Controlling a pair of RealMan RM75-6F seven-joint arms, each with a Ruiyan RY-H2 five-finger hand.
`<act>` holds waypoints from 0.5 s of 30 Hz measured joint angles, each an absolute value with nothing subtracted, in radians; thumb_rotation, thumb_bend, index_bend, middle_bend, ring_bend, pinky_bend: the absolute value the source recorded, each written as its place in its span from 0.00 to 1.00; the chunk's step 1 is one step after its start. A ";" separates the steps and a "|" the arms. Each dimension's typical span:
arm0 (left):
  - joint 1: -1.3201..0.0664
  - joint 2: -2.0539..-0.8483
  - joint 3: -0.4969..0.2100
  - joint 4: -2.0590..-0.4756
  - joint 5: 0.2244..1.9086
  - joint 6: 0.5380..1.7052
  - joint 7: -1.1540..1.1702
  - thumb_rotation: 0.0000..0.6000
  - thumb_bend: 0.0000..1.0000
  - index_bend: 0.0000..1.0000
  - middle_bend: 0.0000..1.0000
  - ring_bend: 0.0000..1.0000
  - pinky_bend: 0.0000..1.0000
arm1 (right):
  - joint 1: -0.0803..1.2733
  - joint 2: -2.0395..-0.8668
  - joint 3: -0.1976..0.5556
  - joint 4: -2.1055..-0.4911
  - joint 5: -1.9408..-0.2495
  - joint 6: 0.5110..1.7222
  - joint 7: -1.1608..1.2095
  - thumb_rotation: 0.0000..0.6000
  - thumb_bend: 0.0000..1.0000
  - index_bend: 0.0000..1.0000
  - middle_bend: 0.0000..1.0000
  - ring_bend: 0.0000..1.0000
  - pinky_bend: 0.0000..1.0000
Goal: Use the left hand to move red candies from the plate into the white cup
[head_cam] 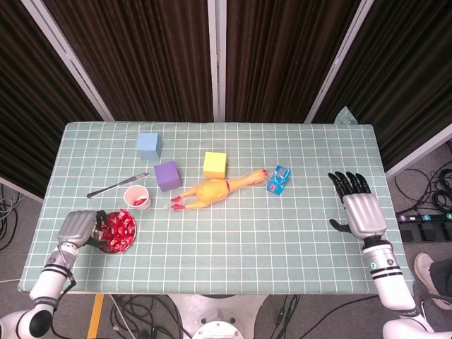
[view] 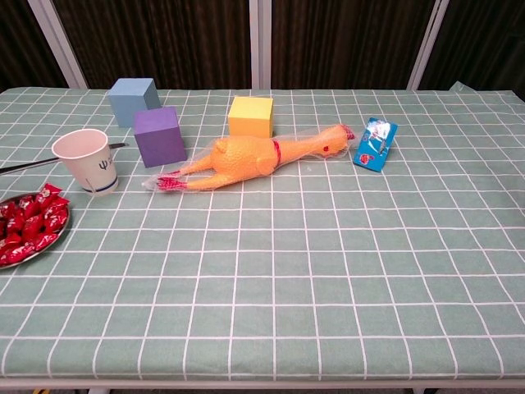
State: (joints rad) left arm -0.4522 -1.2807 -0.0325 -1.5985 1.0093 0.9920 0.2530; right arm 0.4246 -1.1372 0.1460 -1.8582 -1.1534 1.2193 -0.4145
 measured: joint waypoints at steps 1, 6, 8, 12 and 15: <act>-0.457 -1.282 -0.031 -1.598 1.006 0.979 0.257 1.00 0.09 0.52 0.61 0.91 0.98 | 0.423 -1.137 0.145 -1.860 -1.153 1.222 -0.416 1.00 0.10 0.01 0.07 0.00 0.00; -0.483 -1.298 -0.020 -1.571 0.997 0.925 0.280 1.00 0.09 0.50 0.58 0.91 0.98 | 0.417 -1.136 0.142 -1.865 -1.152 1.231 -0.422 1.00 0.10 0.01 0.07 0.00 0.00; -0.488 -1.306 -0.020 -1.553 0.996 0.919 0.285 1.00 0.09 0.50 0.58 0.91 0.98 | 0.417 -1.136 0.141 -1.865 -1.150 1.232 -0.423 1.00 0.10 0.01 0.07 0.00 0.00; -0.495 -1.321 -0.020 -1.519 1.002 0.928 0.302 1.00 0.09 0.50 0.57 0.91 0.98 | 0.417 -1.137 0.141 -1.864 -1.146 1.232 -0.426 1.00 0.10 0.01 0.07 0.00 0.00; -0.495 -1.327 -0.020 -1.508 1.009 0.950 0.322 1.00 0.09 0.50 0.56 0.91 0.97 | 0.420 -1.139 0.142 -1.863 -1.143 1.228 -0.428 1.00 0.10 0.01 0.07 0.00 0.00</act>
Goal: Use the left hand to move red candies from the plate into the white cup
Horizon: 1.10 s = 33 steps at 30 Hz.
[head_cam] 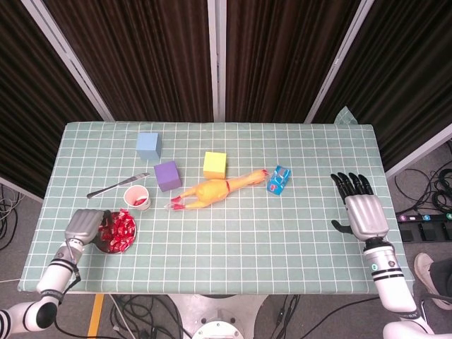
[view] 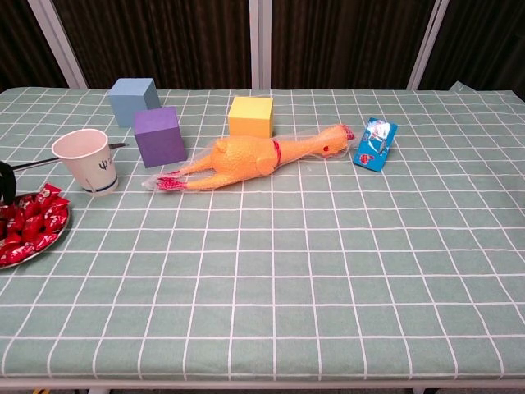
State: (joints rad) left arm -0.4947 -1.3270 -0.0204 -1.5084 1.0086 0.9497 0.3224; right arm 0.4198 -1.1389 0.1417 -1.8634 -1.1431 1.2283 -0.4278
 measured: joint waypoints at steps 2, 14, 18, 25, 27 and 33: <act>-0.495 -1.329 -0.019 -1.507 1.009 0.953 0.332 1.00 0.09 0.50 0.55 0.91 0.97 | 0.422 -1.140 0.142 -1.863 -1.140 1.225 -0.429 1.00 0.10 0.01 0.07 0.00 0.00; -0.495 -1.355 -0.005 -1.462 0.995 0.944 0.372 1.00 0.10 0.50 0.55 0.90 0.97 | 0.421 -1.138 0.140 -1.865 -1.131 1.226 -0.435 1.00 0.10 0.01 0.07 0.00 0.00; -0.496 -1.365 -0.005 -1.444 0.987 0.932 0.374 1.00 0.10 0.50 0.55 0.90 0.97 | 0.422 -1.139 0.139 -1.865 -1.126 1.226 -0.439 1.00 0.10 0.01 0.07 0.00 0.00; -0.499 -1.375 0.000 -1.422 0.988 0.907 0.369 1.00 0.12 0.52 0.56 0.90 0.97 | 0.428 -1.142 0.141 -1.863 -1.117 1.219 -0.444 1.00 0.10 0.01 0.07 0.00 0.00; -0.501 -1.378 0.001 -1.420 0.991 0.903 0.368 1.00 0.13 0.53 0.57 0.90 0.97 | 0.429 -1.142 0.141 -1.863 -1.115 1.218 -0.444 1.00 0.10 0.01 0.07 0.00 0.00; -0.504 -1.385 0.004 -1.411 0.997 0.894 0.369 1.00 0.16 0.57 0.61 0.91 0.97 | 0.431 -1.142 0.142 -1.859 -1.110 1.214 -0.441 1.00 0.10 0.01 0.07 0.00 0.00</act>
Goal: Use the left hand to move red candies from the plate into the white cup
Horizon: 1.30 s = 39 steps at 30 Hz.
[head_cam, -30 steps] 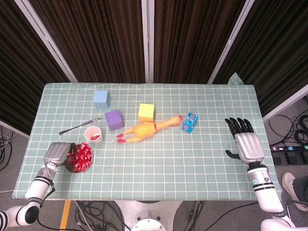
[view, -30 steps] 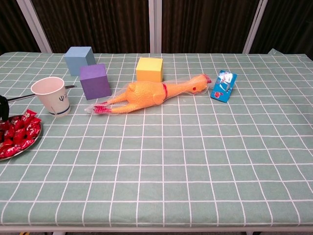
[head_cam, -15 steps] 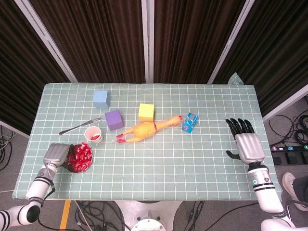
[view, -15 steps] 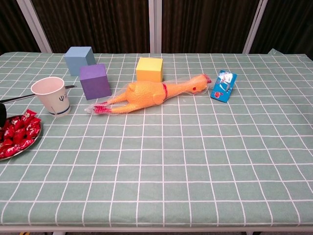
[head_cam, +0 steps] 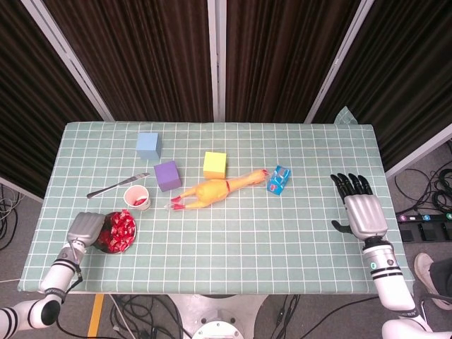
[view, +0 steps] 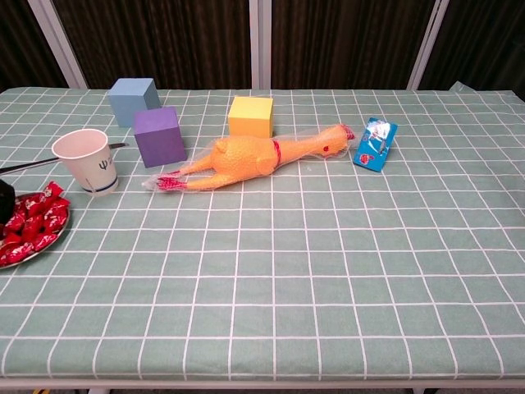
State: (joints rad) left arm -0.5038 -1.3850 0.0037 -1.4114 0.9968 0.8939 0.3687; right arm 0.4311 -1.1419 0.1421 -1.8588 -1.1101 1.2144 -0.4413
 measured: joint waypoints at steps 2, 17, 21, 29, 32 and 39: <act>-0.505 -1.386 0.005 -1.410 1.001 0.891 0.367 1.00 0.17 0.58 0.62 0.91 0.98 | 0.431 -1.141 0.142 -1.858 -1.109 1.214 -0.439 1.00 0.10 0.01 0.07 0.00 0.00; -0.516 -1.392 0.007 -1.400 0.996 0.866 0.374 1.00 0.27 0.68 0.75 0.92 0.98 | 0.433 -1.140 0.141 -1.849 -1.106 1.207 -0.427 1.00 0.10 0.01 0.07 0.00 0.00; -0.518 -1.385 0.006 -1.410 0.995 0.867 0.375 1.00 0.28 0.69 0.77 0.92 0.99 | 0.434 -1.141 0.141 -1.848 -1.104 1.206 -0.427 1.00 0.10 0.01 0.07 0.00 0.00; -0.519 -1.347 -0.011 -1.455 1.004 0.891 0.365 1.00 0.28 0.70 0.77 0.93 0.99 | 0.436 -1.141 0.141 -1.849 -1.106 1.206 -0.426 1.00 0.10 0.01 0.07 0.00 0.00; -0.523 -1.321 -0.021 -1.487 1.003 0.902 0.365 1.00 0.28 0.70 0.77 0.93 0.99 | 0.435 -1.140 0.141 -1.851 -1.107 1.208 -0.425 1.00 0.10 0.01 0.07 0.00 0.00; -0.553 -1.230 -0.075 -1.596 0.986 0.938 0.394 1.00 0.28 0.70 0.77 0.93 0.99 | 0.437 -1.132 0.146 -1.863 -1.118 1.214 -0.423 1.00 0.10 0.01 0.07 0.00 0.00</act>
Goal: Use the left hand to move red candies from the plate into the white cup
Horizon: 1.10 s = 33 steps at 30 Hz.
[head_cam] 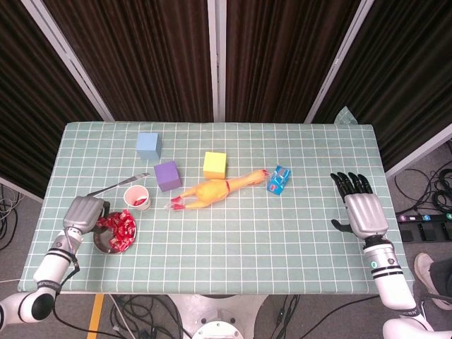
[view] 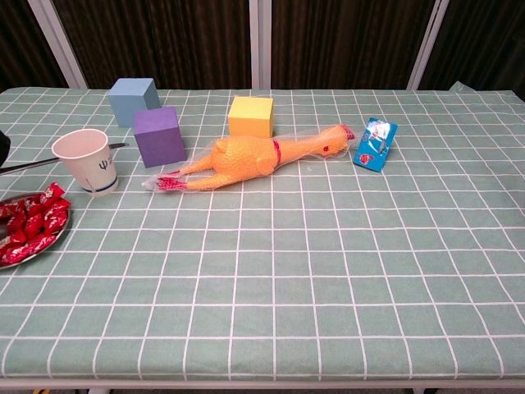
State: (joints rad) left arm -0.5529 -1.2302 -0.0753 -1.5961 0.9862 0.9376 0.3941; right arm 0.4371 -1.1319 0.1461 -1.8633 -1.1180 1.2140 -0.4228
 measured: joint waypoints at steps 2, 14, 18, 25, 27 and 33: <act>-0.571 -1.212 -0.093 -1.615 0.969 0.940 0.412 1.00 0.28 0.70 0.77 0.93 0.99 | 0.439 -1.128 0.149 -1.874 -1.125 1.217 -0.424 1.00 0.10 0.01 0.07 0.00 0.00; -0.675 -1.260 -0.195 -1.646 0.859 0.952 0.434 1.00 0.28 0.70 0.77 0.93 0.99 | 0.448 -1.120 0.156 -1.907 -1.136 1.224 -0.439 1.00 0.10 0.01 0.07 0.00 0.00; -0.691 -1.320 -0.200 -1.613 0.854 0.975 0.429 1.00 0.28 0.70 0.77 0.93 0.99 | 0.447 -1.120 0.156 -1.903 -1.134 1.226 -0.435 1.00 0.10 0.01 0.07 0.00 0.00; -0.711 -1.401 -0.194 -1.512 0.847 0.966 0.413 1.00 0.28 0.69 0.74 0.93 0.99 | 0.446 -1.120 0.157 -1.890 -1.125 1.225 -0.426 1.00 0.10 0.01 0.07 0.00 0.00; -0.717 -1.418 -0.193 -1.491 0.848 0.958 0.402 1.00 0.28 0.68 0.73 0.93 0.99 | 0.446 -1.120 0.158 -1.887 -1.120 1.225 -0.424 1.00 0.10 0.01 0.07 0.00 0.00; -0.729 -1.437 -0.196 -1.465 0.854 0.952 0.389 1.00 0.28 0.66 0.72 0.93 0.99 | 0.449 -1.125 0.160 -1.873 -1.109 1.216 -0.417 1.00 0.10 0.01 0.07 0.00 0.00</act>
State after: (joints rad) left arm -0.7292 -1.4369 -0.1962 -1.4653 0.8535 0.9523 0.3890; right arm 0.4488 -1.1250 0.1602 -1.8725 -1.1089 1.2157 -0.4166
